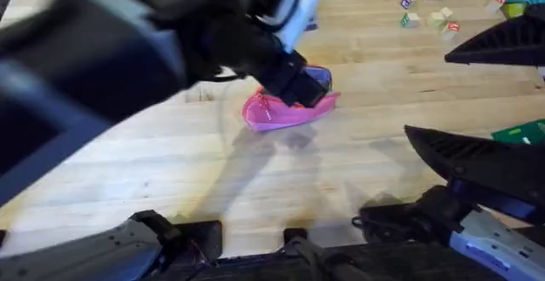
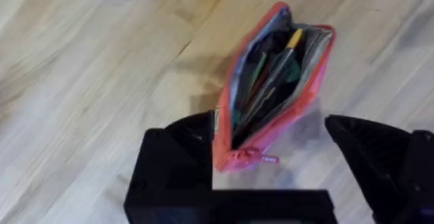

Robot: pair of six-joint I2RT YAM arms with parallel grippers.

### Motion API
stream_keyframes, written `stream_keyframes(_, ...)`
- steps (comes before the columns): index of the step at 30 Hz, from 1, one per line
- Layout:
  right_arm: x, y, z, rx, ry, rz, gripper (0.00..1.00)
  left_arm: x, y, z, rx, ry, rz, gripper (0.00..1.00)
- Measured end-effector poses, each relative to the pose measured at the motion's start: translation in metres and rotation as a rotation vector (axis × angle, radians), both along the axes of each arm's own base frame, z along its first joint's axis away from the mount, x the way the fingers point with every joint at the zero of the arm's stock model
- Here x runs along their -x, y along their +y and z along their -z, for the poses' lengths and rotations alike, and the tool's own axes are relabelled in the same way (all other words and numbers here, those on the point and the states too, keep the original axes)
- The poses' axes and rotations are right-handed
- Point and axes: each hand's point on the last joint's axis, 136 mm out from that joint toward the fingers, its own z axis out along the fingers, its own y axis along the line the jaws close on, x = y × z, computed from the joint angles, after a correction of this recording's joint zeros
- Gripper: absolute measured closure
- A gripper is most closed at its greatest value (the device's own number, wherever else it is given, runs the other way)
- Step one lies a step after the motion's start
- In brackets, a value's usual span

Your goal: Unzip the bag, pick up the pens from the table one at a time and place them inside, then zip the bag closed.

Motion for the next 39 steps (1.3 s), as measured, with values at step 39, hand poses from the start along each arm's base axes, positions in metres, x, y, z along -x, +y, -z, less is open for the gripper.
stream_keyframes(39, 0.000, 0.000, 0.000, -0.001, -0.002, 0.000, 0.003, 0.002, 0.111, -0.015, -0.222, -0.045, -0.092, 0.007)
